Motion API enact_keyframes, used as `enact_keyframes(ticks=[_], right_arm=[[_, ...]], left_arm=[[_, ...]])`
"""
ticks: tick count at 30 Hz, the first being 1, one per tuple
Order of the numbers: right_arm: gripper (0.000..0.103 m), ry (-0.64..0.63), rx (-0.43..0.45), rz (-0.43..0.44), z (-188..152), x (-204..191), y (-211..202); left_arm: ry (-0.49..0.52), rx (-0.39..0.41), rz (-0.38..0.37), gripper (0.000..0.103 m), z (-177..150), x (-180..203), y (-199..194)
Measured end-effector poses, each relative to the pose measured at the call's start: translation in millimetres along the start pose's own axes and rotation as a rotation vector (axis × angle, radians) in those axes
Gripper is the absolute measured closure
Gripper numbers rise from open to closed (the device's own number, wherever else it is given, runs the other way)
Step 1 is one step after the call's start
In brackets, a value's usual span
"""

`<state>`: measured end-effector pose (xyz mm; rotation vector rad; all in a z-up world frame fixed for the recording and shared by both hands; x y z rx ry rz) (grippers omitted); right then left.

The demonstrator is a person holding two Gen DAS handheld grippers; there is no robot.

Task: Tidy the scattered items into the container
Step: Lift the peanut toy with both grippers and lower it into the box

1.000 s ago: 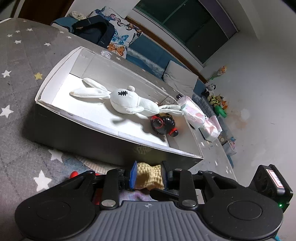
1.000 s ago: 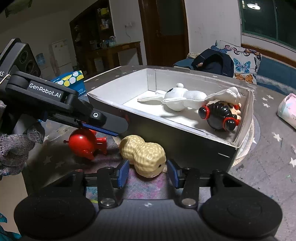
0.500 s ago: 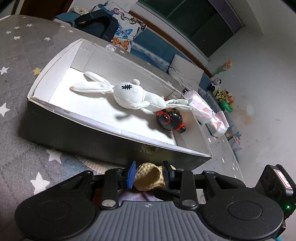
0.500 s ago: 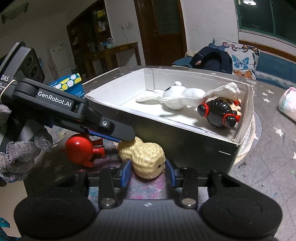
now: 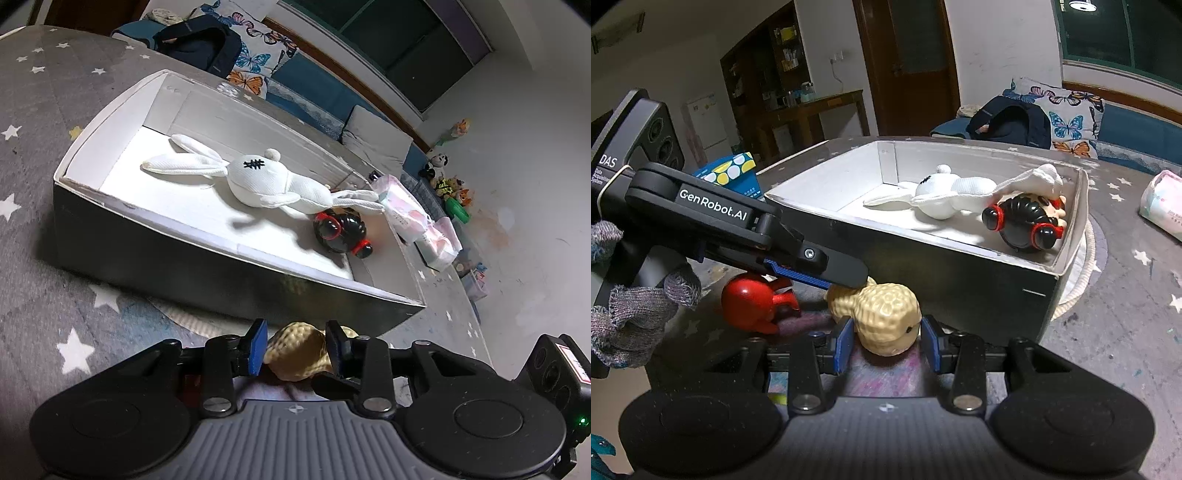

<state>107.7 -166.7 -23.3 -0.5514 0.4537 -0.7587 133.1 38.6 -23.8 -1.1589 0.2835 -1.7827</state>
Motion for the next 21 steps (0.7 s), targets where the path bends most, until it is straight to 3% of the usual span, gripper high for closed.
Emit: enact_keyframes(ticks=[6,12,21], right_arm=[[0.064,-0.027,0.054,-0.005,12,-9,-25],[0.064,-0.058,0.108,-0.017,48,-3,-36],[0.064,-0.041,0.017,0.009,92,27,14]], left_arm=[[-0.002,0.053,-0.034,0.066,5,17,-22],[0.018,0.129,-0.052,0.065,32,33,-30],[-0.055,0.109,-0.016,0.065,76,9,5]])
Point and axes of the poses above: each gripper's, at about its wrist camera, not at the fingertips, and y roughly the way its jaws point, x to its right, z to its top, the point moved 1 cm from there along y, roughly the way its jaws point, and after that the axes turned 1 degree about z, right-handed, at the moved point
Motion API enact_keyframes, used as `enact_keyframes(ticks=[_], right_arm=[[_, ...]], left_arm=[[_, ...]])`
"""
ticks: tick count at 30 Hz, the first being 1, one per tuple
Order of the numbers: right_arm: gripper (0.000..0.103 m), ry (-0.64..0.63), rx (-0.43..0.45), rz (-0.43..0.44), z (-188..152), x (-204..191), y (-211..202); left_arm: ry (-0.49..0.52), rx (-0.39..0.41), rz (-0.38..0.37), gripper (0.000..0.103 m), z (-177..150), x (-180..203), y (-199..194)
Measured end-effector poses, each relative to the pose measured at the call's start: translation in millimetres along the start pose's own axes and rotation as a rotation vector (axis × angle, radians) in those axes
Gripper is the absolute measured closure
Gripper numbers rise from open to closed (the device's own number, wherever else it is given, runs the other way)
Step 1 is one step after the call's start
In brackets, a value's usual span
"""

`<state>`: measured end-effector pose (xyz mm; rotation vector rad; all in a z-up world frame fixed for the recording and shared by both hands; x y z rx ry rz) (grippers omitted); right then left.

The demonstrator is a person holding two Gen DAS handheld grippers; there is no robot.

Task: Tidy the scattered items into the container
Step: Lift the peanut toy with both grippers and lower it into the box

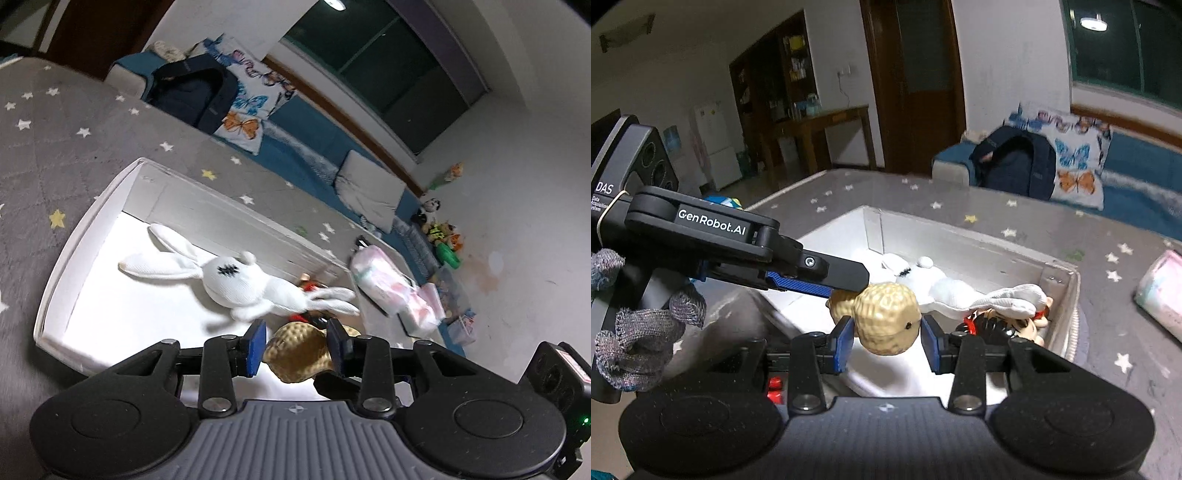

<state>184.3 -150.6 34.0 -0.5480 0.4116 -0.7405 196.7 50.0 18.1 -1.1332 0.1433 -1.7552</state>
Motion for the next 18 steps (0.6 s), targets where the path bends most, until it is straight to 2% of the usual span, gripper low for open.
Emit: enact_keyframes(ticks=[8,18], right_arm=[[0.064,0.054,-0.121,0.024,9,25,47],[0.064,0.001,-0.213,0.004,7,22,76]], left_arm=[[-0.038,-0.058,0.041,0.065,12,-26,35],[-0.047,-0.087,0.077,0.065,13,-39,50]])
Point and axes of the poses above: each gripper's, at about its wrist camera, not at the fingertips, and y roughly the way its jaws point, x to its right, z to its top, the point moved 1 cm from there along y, roughly the way its jaws point, and after that the axes turned 1 degree about z, right-handed, at the moved point
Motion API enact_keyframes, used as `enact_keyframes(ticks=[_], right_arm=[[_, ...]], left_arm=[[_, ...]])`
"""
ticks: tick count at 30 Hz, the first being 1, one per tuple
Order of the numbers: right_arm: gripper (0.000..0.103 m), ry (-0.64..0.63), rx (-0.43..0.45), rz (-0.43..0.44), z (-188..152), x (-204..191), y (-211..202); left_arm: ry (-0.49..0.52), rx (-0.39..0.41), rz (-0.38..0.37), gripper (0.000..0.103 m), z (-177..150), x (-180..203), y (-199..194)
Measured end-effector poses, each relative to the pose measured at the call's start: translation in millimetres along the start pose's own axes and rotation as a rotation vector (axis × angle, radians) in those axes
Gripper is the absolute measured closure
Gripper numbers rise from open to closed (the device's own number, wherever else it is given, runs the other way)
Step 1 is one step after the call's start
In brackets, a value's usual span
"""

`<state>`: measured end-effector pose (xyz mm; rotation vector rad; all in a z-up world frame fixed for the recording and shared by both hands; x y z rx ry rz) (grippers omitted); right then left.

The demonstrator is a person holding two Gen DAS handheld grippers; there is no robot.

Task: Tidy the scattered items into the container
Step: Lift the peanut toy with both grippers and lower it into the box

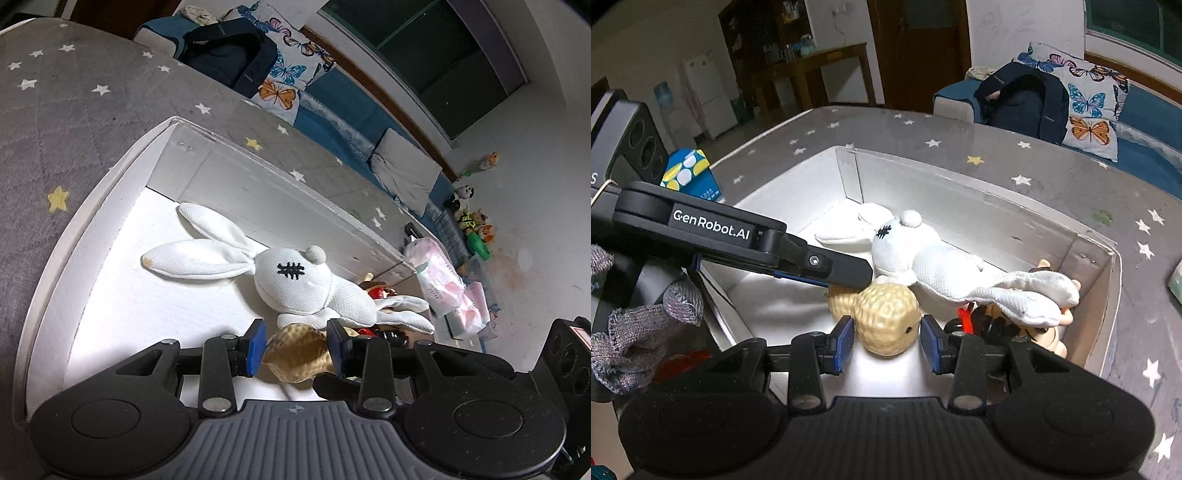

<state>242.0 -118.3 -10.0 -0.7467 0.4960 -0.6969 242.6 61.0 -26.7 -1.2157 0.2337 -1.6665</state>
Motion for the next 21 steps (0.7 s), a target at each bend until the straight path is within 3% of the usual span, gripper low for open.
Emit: enact_keyframes(ticks=[21], right_arm=[[0.063,-0.014,-0.007,-0.025,-2,-3,-3]], left_arm=[[0.04,0.028,0.004,0.065,-1,10,-7]])
Point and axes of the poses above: each gripper's, at about its wrist camera, not at the fingertips, and y roughly the way its jaws point, x to its right, z to its top, the point moved 1 cm from there along y, roughly the way its jaws point, and after that the axes turned 1 degree about z, right-handed, at the moved point
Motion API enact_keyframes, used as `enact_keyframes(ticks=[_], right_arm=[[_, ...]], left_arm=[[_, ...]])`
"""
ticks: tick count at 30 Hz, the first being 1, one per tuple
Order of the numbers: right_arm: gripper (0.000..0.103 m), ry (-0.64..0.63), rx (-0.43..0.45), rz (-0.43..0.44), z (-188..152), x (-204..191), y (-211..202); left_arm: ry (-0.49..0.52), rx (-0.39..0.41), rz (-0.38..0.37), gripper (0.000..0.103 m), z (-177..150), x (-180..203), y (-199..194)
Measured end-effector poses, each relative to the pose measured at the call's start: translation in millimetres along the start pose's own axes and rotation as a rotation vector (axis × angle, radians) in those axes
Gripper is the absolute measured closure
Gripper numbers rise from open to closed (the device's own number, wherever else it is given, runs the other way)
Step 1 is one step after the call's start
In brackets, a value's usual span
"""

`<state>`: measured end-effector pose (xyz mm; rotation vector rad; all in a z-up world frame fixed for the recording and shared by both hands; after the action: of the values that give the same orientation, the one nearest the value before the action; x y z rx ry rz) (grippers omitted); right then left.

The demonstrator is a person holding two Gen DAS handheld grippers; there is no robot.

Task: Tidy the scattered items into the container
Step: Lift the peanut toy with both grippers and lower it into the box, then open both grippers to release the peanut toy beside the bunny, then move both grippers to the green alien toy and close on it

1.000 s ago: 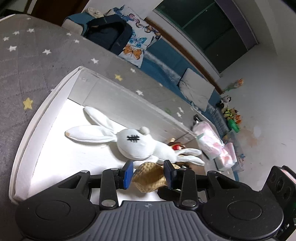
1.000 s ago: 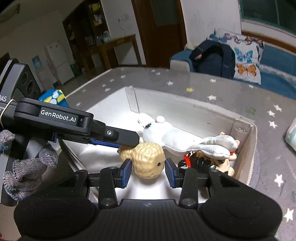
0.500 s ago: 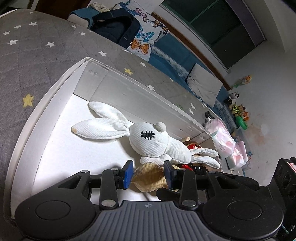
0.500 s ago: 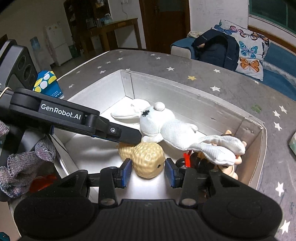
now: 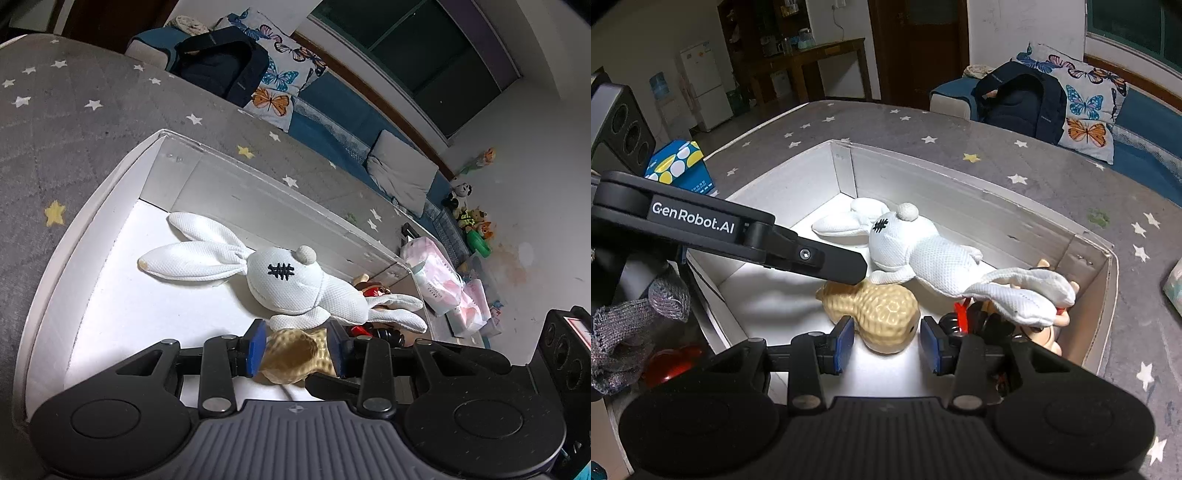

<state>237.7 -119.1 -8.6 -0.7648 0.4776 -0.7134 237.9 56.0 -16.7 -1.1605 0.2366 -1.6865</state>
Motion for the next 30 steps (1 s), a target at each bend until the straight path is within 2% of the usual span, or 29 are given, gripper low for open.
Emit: enact_keyframes(ticks=[15,23,25,30], right_arm=[[0.062,0.001,0.09,-0.012,-13,-11,-46],[0.06,-0.017,0.17,0.016,-41,-32,-97],[0.053,-0.023,0.177,0.019,-50,-37,-105],[0.053,-0.042,0.171,0.038,-78,-52,-122]], left_arm=[[0.04,0.071,-0.015,0.065,-14,14,-45],[0.135,0.086,-0.054,0.065,-49,34,-84],[0.153,0.079,-0.067,0.065,-58,38,-90],[0.203,0.048,-0.097,0.065,-84,47,-102]])
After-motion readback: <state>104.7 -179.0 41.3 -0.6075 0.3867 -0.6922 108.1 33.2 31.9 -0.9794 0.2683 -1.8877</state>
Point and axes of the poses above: each gripper's, at about its wrist camera, not at the fingertips, and y roughly the way its jaws point, x to its right, z to its top, the point moved 1 cm from there along y, roughly the way its jaws point, and after that the axes turned 1 degree about z, right-handed, at the moved point
